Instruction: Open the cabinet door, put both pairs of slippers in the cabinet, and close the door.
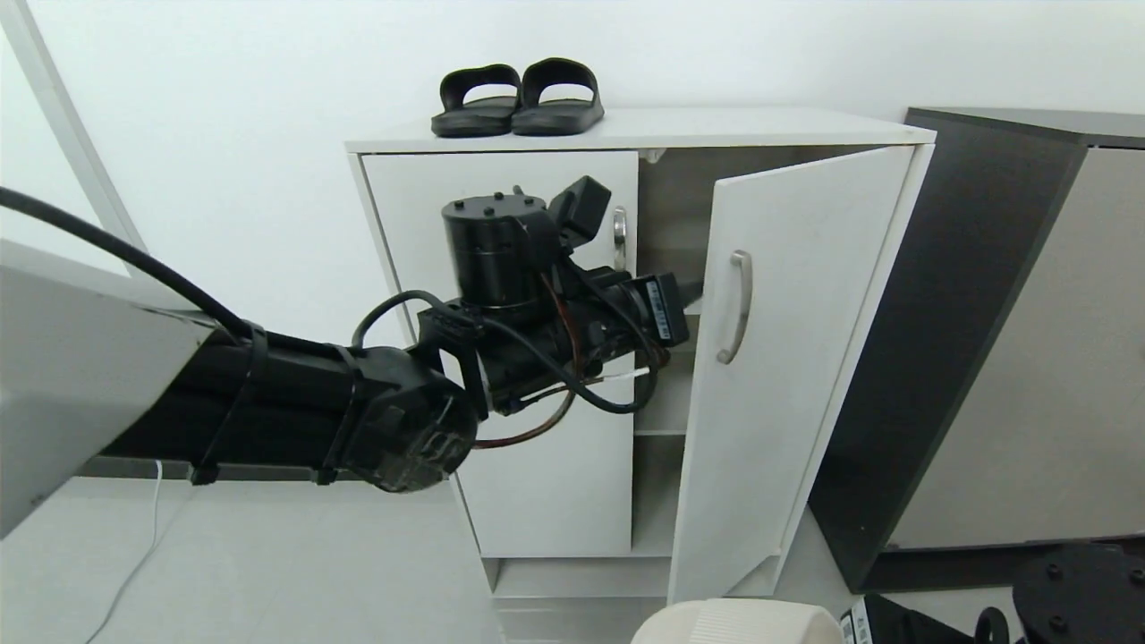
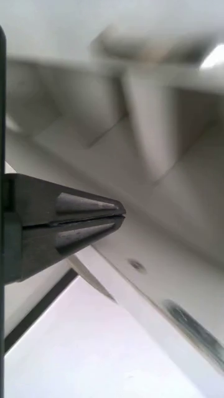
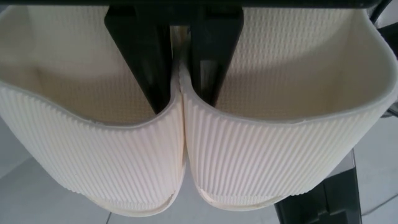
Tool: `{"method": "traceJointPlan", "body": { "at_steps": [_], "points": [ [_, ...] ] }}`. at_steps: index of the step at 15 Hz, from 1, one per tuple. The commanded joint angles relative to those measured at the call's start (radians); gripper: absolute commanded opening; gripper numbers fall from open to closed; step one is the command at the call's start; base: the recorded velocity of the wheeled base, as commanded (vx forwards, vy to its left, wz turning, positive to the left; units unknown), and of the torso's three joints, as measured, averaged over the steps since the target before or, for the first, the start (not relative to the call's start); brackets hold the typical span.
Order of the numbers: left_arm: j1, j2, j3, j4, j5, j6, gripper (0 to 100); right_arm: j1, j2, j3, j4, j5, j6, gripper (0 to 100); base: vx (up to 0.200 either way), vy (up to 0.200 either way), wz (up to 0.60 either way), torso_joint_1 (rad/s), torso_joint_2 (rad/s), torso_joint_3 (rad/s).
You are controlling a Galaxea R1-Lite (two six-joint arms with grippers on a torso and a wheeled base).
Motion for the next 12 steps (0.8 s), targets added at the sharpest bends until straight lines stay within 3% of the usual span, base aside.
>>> {"method": "traceJointPlan", "body": {
  "at_steps": [1, 3, 5, 9, 12],
  "points": [
    [-0.099, -0.006, 0.013, -0.001, 0.013, 0.014, 0, 0.009, 0.001, 0.007, 0.001, 0.001, -0.002, 0, -0.2, 0.0, 0.0, 0.012, 0.01, 0.017],
    [-0.119, -0.004, 0.007, -0.024, 0.041, 0.014, 0, 0.011, 0.001, 0.011, -0.001, 0.001, -0.005, 0, -0.2, 0.0, 0.0, 0.002, 0.0, 0.019],
    [-0.102, -0.003, 0.016, -0.043, 0.047, 0.012, 0, 0.011, 0.003, 0.011, -0.001, 0.002, -0.005, 0, -0.2, 0.0, 0.0, 0.002, 0.0, 0.0],
    [-0.041, -0.041, 0.051, -0.069, 0.067, 0.012, 0, -0.003, 0.003, 0.002, -0.008, -0.004, 0.001, 0, 0.0, 0.0, 0.0, 0.0, 0.0, 0.0],
    [0.071, -0.211, 0.206, -0.057, 0.121, 0.017, 0, -0.169, 0.001, -0.032, -0.071, -0.072, 0.021, 0, 0.0, 0.0, 0.0, 0.0, 0.0, 0.0]
  ]
}}
